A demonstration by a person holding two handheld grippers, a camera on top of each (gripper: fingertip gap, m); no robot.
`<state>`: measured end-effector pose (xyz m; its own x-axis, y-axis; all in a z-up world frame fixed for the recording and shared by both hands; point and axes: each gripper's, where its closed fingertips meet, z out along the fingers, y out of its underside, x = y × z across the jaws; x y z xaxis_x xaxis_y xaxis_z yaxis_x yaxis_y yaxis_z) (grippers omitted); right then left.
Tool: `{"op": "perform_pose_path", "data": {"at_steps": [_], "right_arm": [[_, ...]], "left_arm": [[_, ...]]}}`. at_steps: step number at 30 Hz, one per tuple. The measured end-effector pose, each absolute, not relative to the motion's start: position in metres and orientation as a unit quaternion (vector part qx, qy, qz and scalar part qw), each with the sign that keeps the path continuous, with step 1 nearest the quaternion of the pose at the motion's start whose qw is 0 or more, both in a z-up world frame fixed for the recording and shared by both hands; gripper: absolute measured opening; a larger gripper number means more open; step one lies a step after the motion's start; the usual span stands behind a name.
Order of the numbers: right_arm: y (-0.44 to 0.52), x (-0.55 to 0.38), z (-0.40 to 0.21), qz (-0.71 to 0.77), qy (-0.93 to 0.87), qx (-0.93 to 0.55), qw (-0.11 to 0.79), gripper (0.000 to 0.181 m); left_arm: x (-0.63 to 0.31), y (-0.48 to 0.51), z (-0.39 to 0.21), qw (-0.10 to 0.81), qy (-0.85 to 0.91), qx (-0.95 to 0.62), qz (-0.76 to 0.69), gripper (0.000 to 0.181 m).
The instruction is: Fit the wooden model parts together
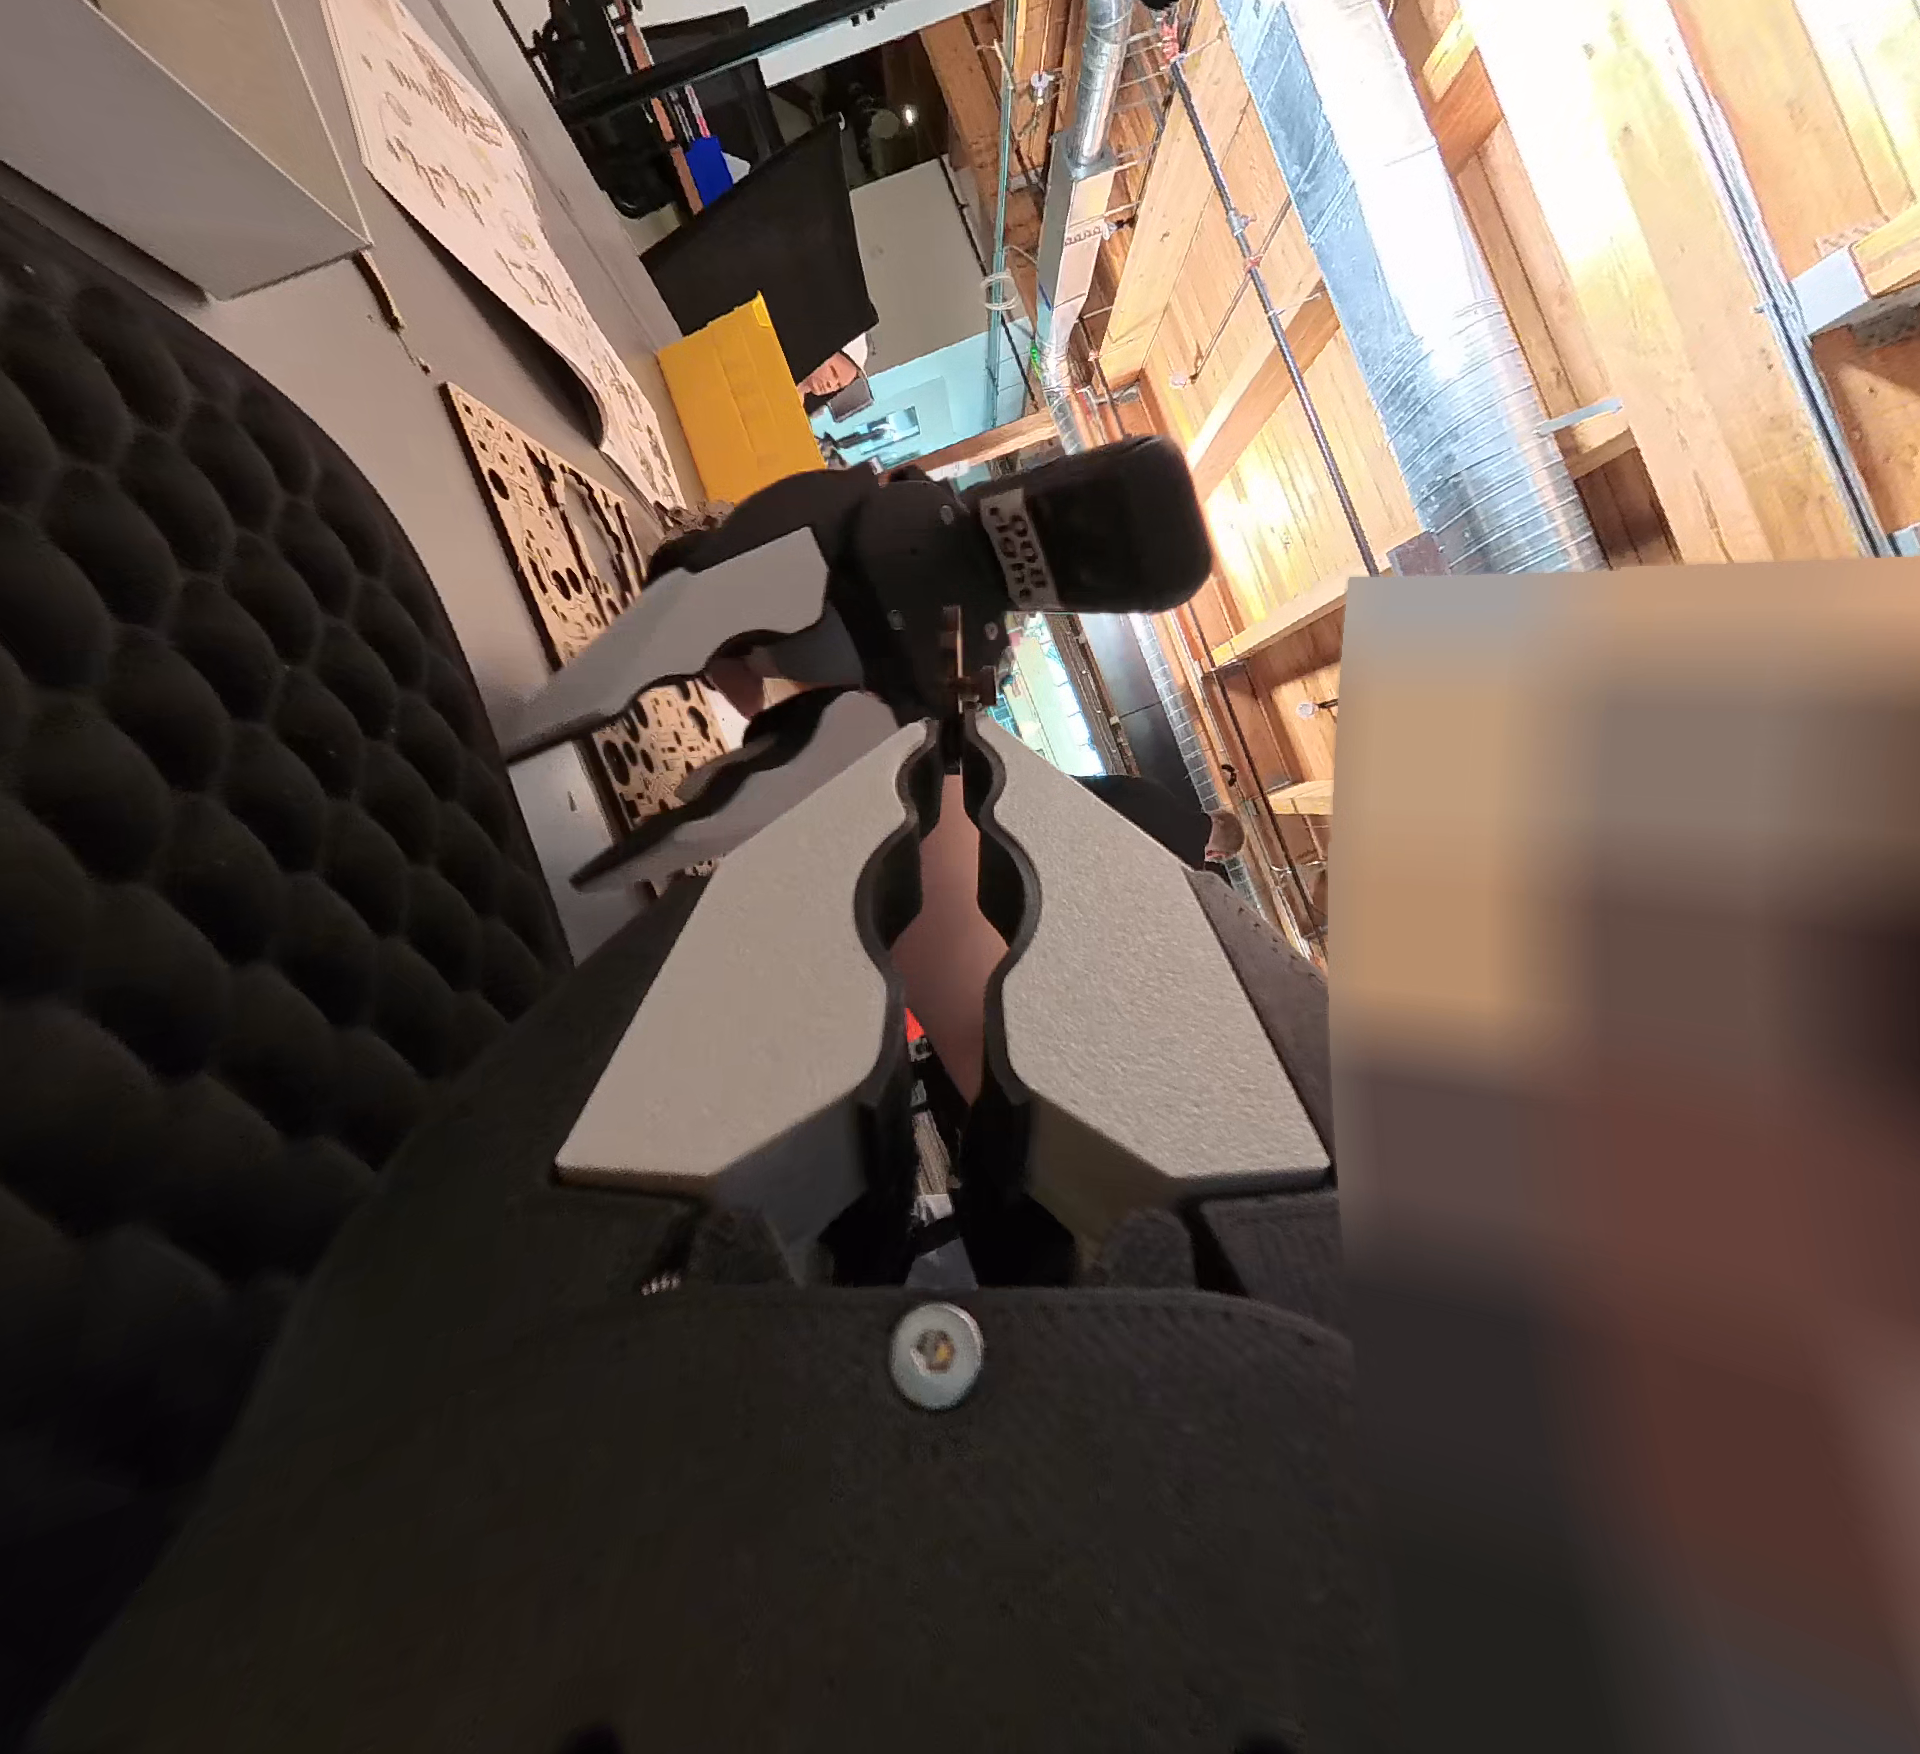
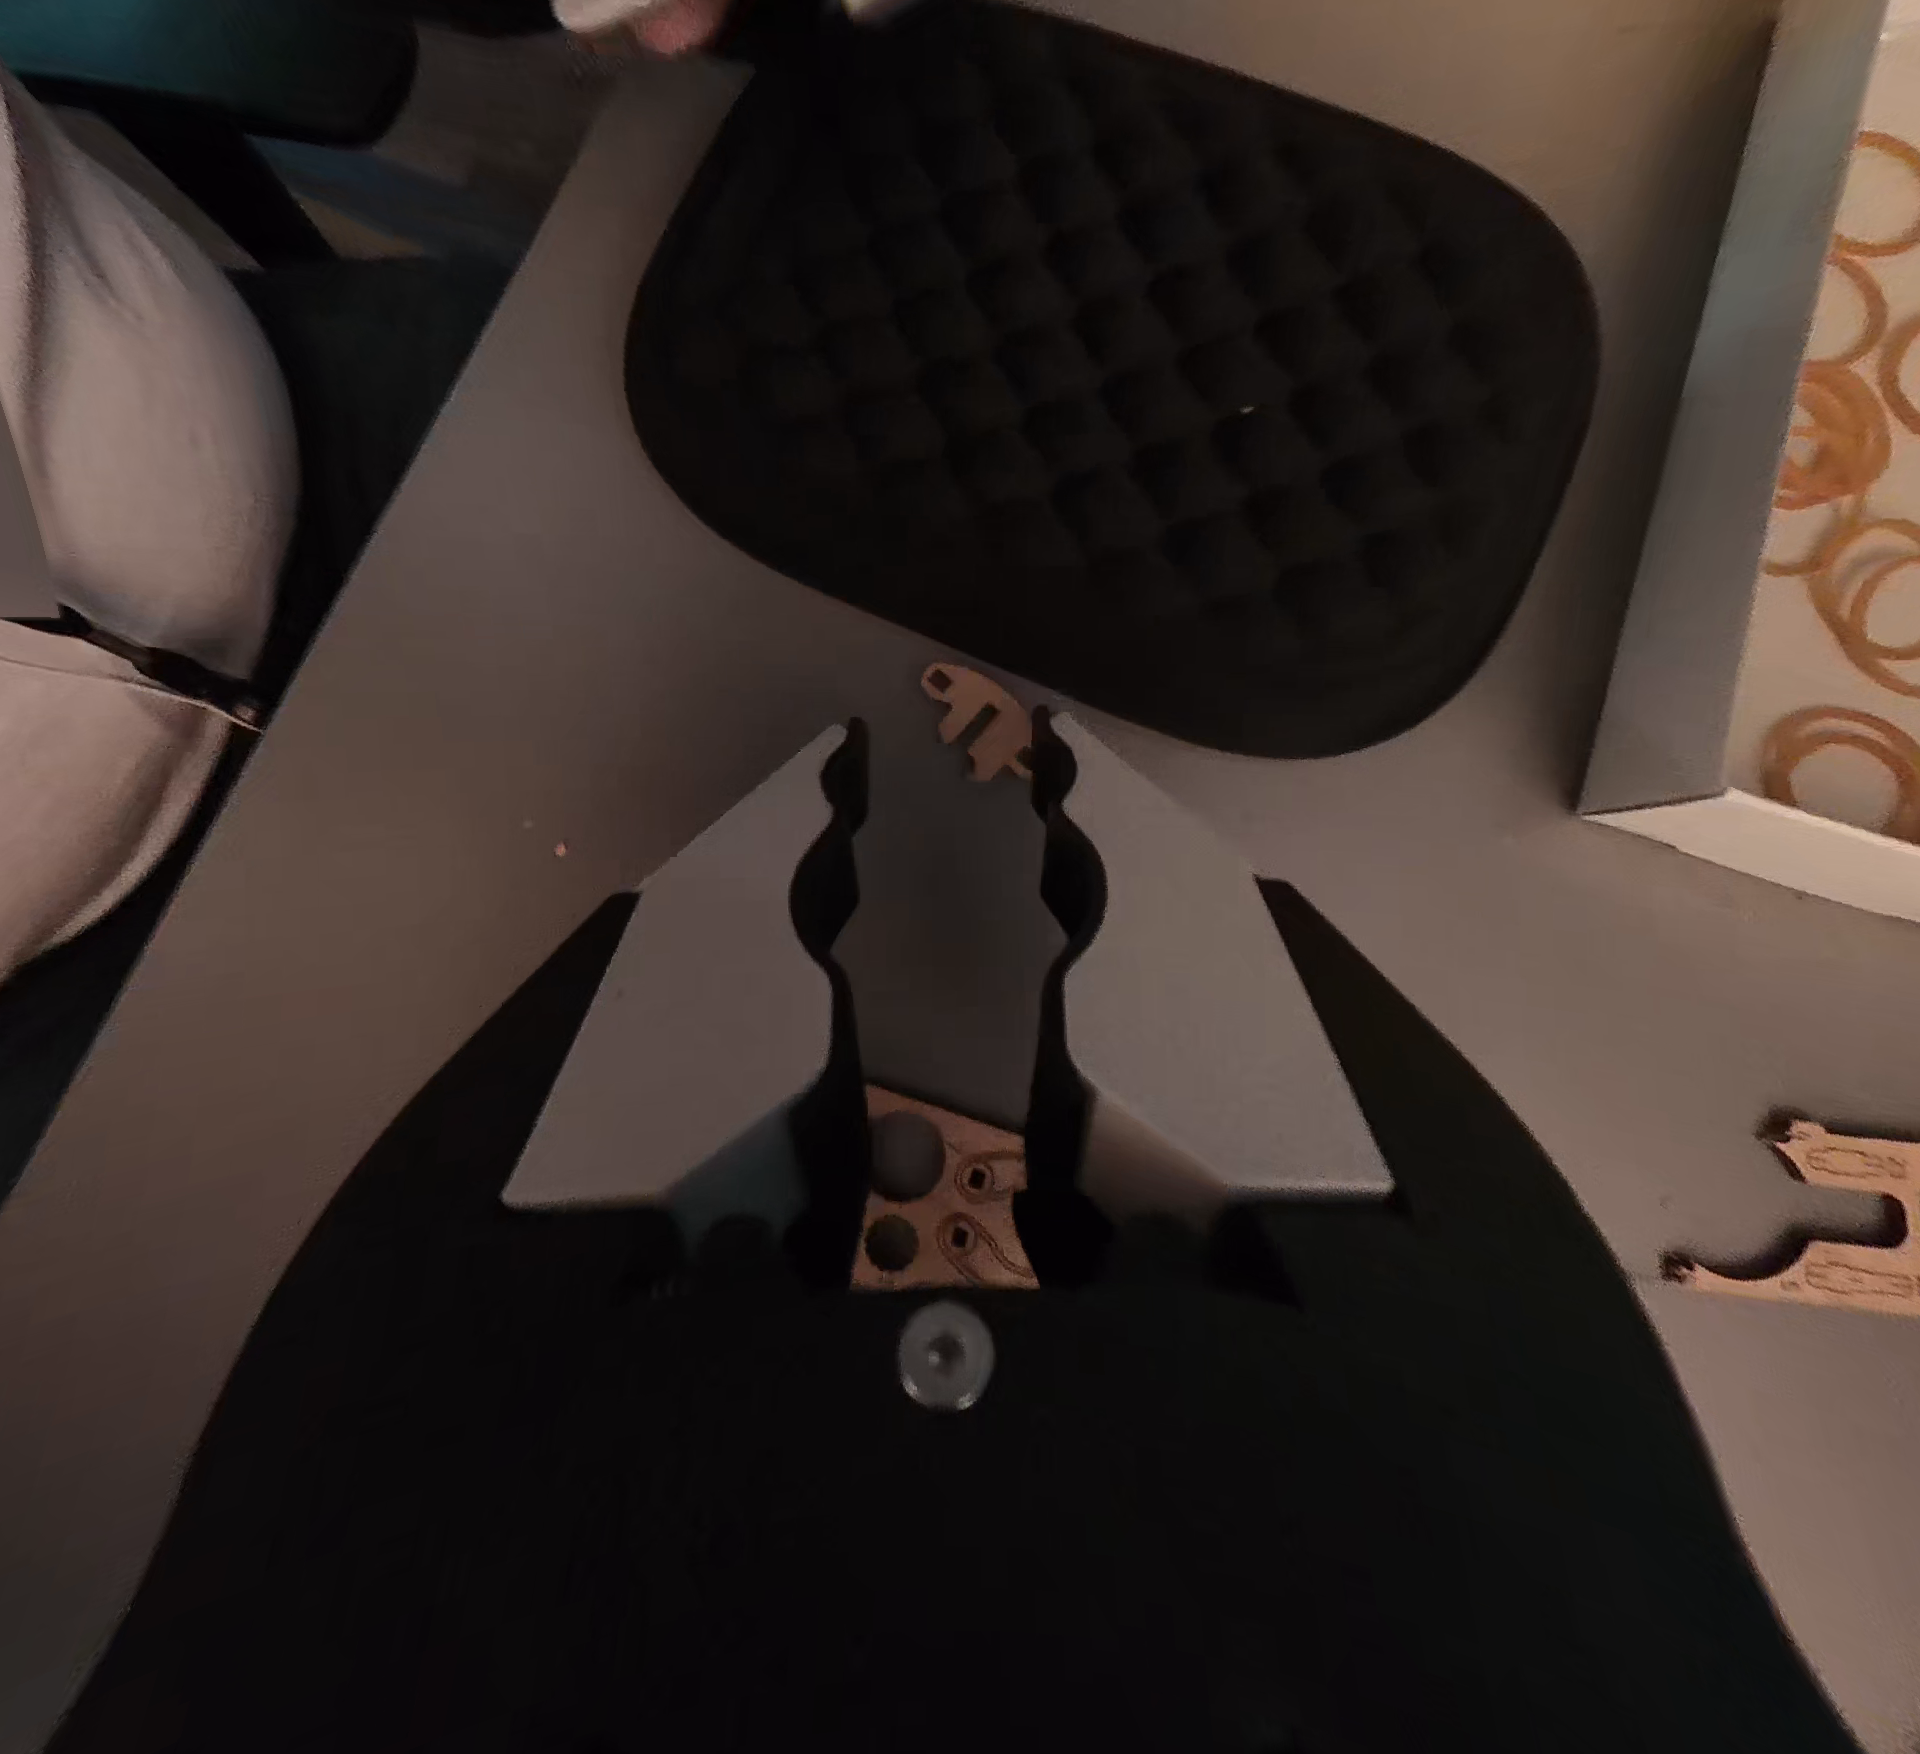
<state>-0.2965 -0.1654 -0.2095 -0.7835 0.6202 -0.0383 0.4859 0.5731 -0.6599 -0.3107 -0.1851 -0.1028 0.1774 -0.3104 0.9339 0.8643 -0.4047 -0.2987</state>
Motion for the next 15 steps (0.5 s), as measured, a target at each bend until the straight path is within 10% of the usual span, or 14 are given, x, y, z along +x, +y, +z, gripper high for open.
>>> {"op": "perform_pose_path", "data": {"at_steps": [1, 15], "right_arm": [[-0.163, -0.294, -0.212, 0.332, -0.885, -0.312, 0.1, 0.029], [-0.166, -0.263, -0.21, 0.325, -0.866, -0.367, 0.104, 0.028]], "left_arm": [[-0.31, -0.186, -0.103, 0.492, -0.234, -0.59, -0.595, 0.001], [-0.3, -0.177, -0.111, 0.491, -0.213, -0.615, -0.579, 0.001]]}}
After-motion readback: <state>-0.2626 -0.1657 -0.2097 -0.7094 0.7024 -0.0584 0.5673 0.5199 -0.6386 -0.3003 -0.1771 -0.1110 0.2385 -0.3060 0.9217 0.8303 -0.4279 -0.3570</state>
